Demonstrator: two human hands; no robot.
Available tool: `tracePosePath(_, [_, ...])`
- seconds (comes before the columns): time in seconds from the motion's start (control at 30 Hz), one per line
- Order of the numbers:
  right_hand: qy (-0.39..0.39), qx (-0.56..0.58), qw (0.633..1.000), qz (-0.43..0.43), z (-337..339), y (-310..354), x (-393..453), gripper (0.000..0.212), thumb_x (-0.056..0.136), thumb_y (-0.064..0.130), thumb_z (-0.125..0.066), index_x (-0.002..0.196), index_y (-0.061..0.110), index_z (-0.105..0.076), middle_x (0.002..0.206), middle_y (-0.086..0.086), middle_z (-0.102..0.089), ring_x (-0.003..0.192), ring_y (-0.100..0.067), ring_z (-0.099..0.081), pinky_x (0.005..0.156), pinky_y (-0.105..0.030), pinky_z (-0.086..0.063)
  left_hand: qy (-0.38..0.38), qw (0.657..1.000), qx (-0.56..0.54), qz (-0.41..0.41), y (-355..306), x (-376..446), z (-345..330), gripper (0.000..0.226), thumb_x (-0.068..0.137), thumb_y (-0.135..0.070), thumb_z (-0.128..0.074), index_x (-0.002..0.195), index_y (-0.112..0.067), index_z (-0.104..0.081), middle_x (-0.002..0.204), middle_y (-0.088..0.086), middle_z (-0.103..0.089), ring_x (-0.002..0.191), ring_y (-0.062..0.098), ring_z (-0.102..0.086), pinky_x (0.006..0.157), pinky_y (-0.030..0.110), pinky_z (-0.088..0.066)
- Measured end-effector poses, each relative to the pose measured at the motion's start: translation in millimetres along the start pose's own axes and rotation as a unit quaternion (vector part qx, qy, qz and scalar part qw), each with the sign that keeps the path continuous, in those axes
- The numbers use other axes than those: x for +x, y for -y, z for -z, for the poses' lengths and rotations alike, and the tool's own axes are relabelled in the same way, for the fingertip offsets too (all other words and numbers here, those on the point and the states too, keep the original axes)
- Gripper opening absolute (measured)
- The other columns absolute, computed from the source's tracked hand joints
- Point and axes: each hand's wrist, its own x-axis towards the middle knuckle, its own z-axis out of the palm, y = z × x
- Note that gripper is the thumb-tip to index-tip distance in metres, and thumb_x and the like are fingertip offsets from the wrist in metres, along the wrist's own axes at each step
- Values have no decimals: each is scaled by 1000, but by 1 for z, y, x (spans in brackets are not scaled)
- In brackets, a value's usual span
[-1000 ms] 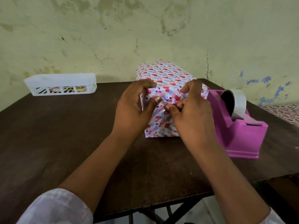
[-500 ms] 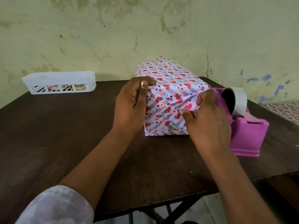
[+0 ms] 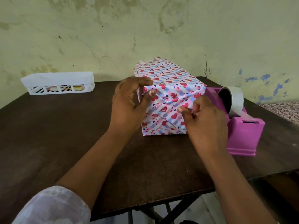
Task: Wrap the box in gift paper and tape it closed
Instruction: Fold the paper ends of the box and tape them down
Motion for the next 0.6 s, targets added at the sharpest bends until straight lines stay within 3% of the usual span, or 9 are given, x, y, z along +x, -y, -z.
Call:
tracePosePath(0.1, [-11, -4, 1000, 16, 7, -8, -10, 20, 90, 27, -59, 82, 17, -43, 63, 8, -43, 53, -3, -40, 46, -16, -23, 9, 1000, -8, 5, 0, -3, 2, 21, 92, -42, -48, 112, -35, -53, 117, -23, -50, 115, -1, -46, 100, 32, -45])
tracePosePath(0.2, [-105, 47, 991, 64, 26, -17, -25, 22, 86, 19, -64, 76, 17, -45, 57, 6, -50, 44, -6, -43, 47, -12, -29, 51, 999, 9, 15, -1, -9, 6, 39, 88, -56, -44, 124, -40, -45, 126, -30, -41, 123, -1, -38, 106, 38, -38])
tracePosePath(0.27, [-173, 91, 979, 66, 41, -28, -31, 16, 86, 21, -61, 81, 20, -45, 63, 4, -54, 52, -13, -51, 55, -20, -37, 67, 997, 38, -7, -2, -11, 8, 50, 81, -60, -53, 126, -43, -38, 127, -31, -35, 124, -2, -32, 108, 41, -35])
tracePosePath(0.33, [-194, 117, 973, 36, 53, -44, -27, 17, 86, 24, -58, 89, 29, -41, 78, 2, -56, 66, -18, -55, 63, -29, -42, 69, 995, 68, -19, -2, -13, 7, 65, 74, -64, -57, 130, -39, -36, 133, -22, -38, 125, -1, -28, 109, 42, -31])
tracePosePath(0.47, [-125, 134, 974, -132, 63, -82, -14, 15, 90, 36, -56, 93, 22, -52, 98, -9, -62, 85, -23, -57, 70, -30, -39, 36, 990, 134, -11, -12, -21, 2, 83, 75, -64, -59, 141, -25, -25, 149, -1, -30, 137, 13, -21, 112, 36, -19])
tracePosePath(0.53, [-47, 179, 963, -196, 66, -89, -12, 25, 93, 38, -53, 90, 14, -61, 89, -9, -64, 79, -24, -59, 62, -30, -40, 1, 987, 141, -76, -30, -27, 0, 75, 80, -55, -60, 139, -20, -27, 146, 3, -33, 135, 16, -24, 112, 34, -20])
tracePosePath(0.6, [9, 259, 933, -250, 71, -83, -8, 25, 93, 36, -52, 84, 15, -63, 79, -5, -62, 71, -20, -58, 56, -27, -39, 19, 986, 93, -133, -54, -38, -10, 57, 82, -42, -62, 129, -16, -43, 133, 3, -47, 126, 16, -37, 109, 26, -26])
